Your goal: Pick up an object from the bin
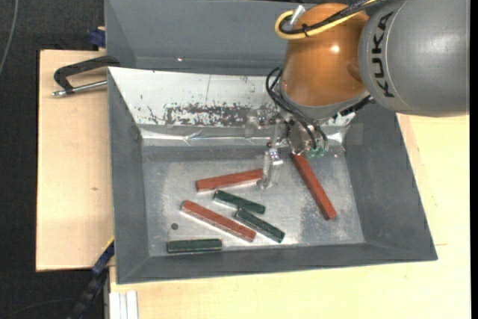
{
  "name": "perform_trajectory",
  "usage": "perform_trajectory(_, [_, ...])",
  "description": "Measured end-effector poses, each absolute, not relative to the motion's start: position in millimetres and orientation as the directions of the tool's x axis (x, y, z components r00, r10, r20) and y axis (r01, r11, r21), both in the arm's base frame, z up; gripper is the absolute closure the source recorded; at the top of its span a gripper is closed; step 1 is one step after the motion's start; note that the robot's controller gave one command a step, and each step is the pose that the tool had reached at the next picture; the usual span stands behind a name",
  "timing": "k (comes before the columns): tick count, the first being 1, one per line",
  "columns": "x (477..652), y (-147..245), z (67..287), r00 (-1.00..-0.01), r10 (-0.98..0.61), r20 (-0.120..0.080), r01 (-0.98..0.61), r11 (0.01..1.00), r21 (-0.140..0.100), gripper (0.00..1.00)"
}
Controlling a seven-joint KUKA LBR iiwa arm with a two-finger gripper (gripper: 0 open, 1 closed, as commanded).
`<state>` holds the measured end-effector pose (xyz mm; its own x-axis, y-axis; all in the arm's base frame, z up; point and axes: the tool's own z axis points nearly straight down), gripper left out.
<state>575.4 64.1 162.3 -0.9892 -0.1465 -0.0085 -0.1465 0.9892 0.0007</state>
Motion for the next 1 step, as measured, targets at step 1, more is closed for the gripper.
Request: perform_trajectory(1, [578.1, 70.4, 113.4, -1.000, 0.022, -0.002, 0.022, 1.000, 0.002, 0.00])
